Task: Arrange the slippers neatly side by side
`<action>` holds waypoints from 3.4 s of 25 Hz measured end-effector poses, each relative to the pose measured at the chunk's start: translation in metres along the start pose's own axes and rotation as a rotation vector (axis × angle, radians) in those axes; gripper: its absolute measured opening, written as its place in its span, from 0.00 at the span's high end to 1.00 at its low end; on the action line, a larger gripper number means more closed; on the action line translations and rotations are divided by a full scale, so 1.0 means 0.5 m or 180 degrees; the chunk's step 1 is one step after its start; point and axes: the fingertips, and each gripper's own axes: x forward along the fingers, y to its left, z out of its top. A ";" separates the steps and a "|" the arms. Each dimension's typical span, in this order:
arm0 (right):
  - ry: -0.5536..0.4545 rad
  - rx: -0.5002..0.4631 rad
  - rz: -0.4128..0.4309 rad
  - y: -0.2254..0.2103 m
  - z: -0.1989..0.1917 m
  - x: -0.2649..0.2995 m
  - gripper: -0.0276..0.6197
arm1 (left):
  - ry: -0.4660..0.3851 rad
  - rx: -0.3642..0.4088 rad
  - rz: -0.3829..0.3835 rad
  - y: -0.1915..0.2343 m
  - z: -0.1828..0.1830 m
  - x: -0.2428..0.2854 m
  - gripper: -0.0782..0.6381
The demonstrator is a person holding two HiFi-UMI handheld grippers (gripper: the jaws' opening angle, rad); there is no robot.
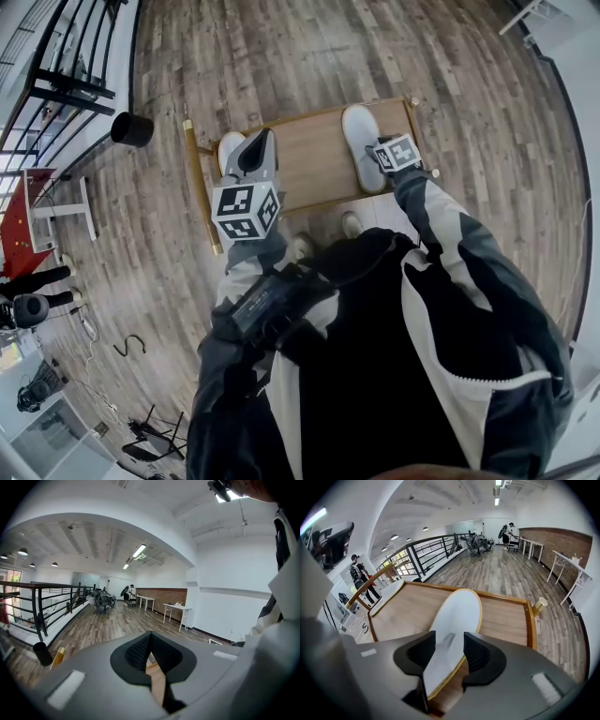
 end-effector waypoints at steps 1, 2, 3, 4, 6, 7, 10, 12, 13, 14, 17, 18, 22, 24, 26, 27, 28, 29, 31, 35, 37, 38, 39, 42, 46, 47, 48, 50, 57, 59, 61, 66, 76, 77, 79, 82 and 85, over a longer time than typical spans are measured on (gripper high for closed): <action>-0.0009 0.0006 0.0000 0.000 0.002 -0.001 0.66 | -0.0002 0.0001 -0.0006 0.001 0.000 0.001 0.88; -0.0023 0.0015 -0.0001 0.000 0.004 -0.003 0.65 | -0.0005 0.0003 -0.0013 0.001 0.001 0.003 0.88; -0.0046 0.0026 -0.0002 0.001 0.007 -0.006 0.65 | -0.0008 0.0007 -0.0024 0.001 0.003 0.003 0.88; -0.0079 0.0040 -0.0003 0.002 0.012 -0.011 0.65 | -0.0013 0.0012 -0.0035 0.000 0.004 0.004 0.88; -0.0176 0.0078 0.0003 0.007 0.026 -0.025 0.65 | -0.0022 0.0023 -0.0057 -0.001 0.005 0.004 0.88; -0.0244 0.0095 0.0008 0.011 0.035 -0.035 0.65 | -0.0027 0.0029 -0.0064 -0.001 0.006 0.003 0.88; -0.0569 0.0089 0.0071 0.027 0.078 -0.079 0.66 | -0.0048 0.0033 -0.0070 0.001 0.005 0.001 0.88; -0.0917 0.0008 0.0155 0.051 0.121 -0.123 0.76 | -0.0066 0.0035 -0.0072 0.004 0.006 -0.002 0.88; -0.1121 -0.0051 0.0204 0.068 0.146 -0.152 0.84 | -0.0073 0.0036 -0.0075 0.005 0.007 -0.003 0.88; -0.1337 -0.0117 0.0256 0.088 0.173 -0.185 0.89 | -0.0079 0.0035 -0.0079 0.007 0.009 -0.003 0.88; -0.1919 -0.0341 0.0367 0.155 0.251 -0.292 0.95 | -0.0110 0.0027 -0.0101 0.011 0.019 -0.009 0.88; -0.2073 -0.0418 0.0383 0.176 0.272 -0.326 0.95 | -0.0129 0.0030 -0.0110 0.012 0.025 -0.011 0.88; -0.2546 -0.0599 0.0374 0.240 0.338 -0.446 0.95 | -0.0201 0.0083 -0.0133 0.015 0.044 -0.015 0.88; -0.2693 -0.0628 0.0327 0.264 0.362 -0.493 0.95 | -0.0232 0.0088 -0.0133 0.020 0.052 -0.022 0.88; -0.2823 -0.0692 0.0325 0.290 0.383 -0.531 0.95 | -0.0262 0.0111 -0.0126 0.024 0.061 -0.031 0.88; -0.2870 -0.0746 0.0326 0.301 0.392 -0.545 0.95 | -0.0277 0.0128 -0.0116 0.026 0.066 -0.034 0.88; -0.2901 -0.0802 0.0332 0.311 0.399 -0.556 0.95 | -0.0288 0.0141 -0.0104 0.026 0.069 -0.037 0.88; -0.2922 -0.0848 0.0342 0.319 0.403 -0.564 0.95 | -0.0297 0.0144 -0.0095 0.026 0.071 -0.038 0.88; -0.2945 -0.0916 0.0356 0.331 0.407 -0.571 0.95 | -0.0308 0.0143 -0.0084 0.025 0.073 -0.040 0.88; -0.2907 -0.0948 0.0397 0.351 0.405 -0.558 0.95 | -0.0219 0.0204 0.0007 0.046 0.059 -0.045 0.88; -0.2899 -0.0943 0.0420 0.359 0.404 -0.552 0.95 | -0.0091 0.0240 0.0097 0.073 0.033 -0.046 0.88; -0.2912 -0.0942 0.0440 0.363 0.403 -0.551 0.95 | -0.0021 0.0245 0.0137 0.086 0.017 -0.046 0.88; -0.2931 -0.0940 0.0466 0.367 0.402 -0.551 0.95 | 0.0054 0.0244 0.0175 0.099 0.000 -0.045 0.88; -0.2950 -0.0948 0.0524 0.379 0.398 -0.551 0.95 | 0.0335 0.0204 0.0291 0.135 -0.065 -0.037 0.88; -0.2936 -0.0987 0.0547 0.387 0.391 -0.551 0.95 | 0.0801 0.0138 0.0422 0.180 -0.170 -0.023 0.79; -0.2923 -0.0994 0.0544 0.387 0.387 -0.550 0.95 | 0.0914 0.0133 0.0457 0.190 -0.198 -0.022 0.78; -0.2912 -0.0999 0.0539 0.386 0.382 -0.549 0.95 | 0.1034 0.0131 0.0495 0.200 -0.228 -0.021 0.77; -0.2913 -0.0994 0.0531 0.385 0.374 -0.551 0.95 | 0.1285 0.0128 0.0572 0.222 -0.287 -0.022 0.73; -0.2889 -0.0957 0.0483 0.371 0.350 -0.551 0.95 | 0.2038 0.0026 0.0770 0.298 -0.469 -0.038 0.61; -0.2853 -0.0952 0.0456 0.367 0.341 -0.551 0.95 | 0.2198 -0.0054 0.0826 0.313 -0.503 -0.047 0.58; -0.2825 -0.0942 0.0429 0.363 0.334 -0.552 0.95 | 0.2336 -0.0103 0.0874 0.325 -0.532 -0.055 0.57; -0.2746 -0.0922 0.0351 0.347 0.316 -0.550 0.95 | 0.2346 -0.0276 0.0885 0.330 -0.554 -0.036 0.56; -0.2680 -0.0795 0.0202 0.307 0.302 -0.556 0.95 | 0.2449 -0.0328 0.0949 0.335 -0.575 -0.003 0.85; -0.2673 -0.0794 0.0197 0.306 0.302 -0.556 0.95 | 0.2451 -0.0329 0.0945 0.335 -0.576 -0.001 0.86; -0.2667 -0.0802 0.0200 0.305 0.300 -0.554 0.95 | 0.2467 -0.0322 0.0949 0.334 -0.577 -0.002 0.86; -0.2657 -0.0816 0.0218 0.305 0.297 -0.551 0.95 | 0.2427 -0.0354 0.0985 0.333 -0.575 -0.004 0.86; -0.2647 -0.0825 0.0241 0.306 0.300 -0.549 0.95 | 0.2317 -0.0480 0.1026 0.330 -0.563 -0.006 0.86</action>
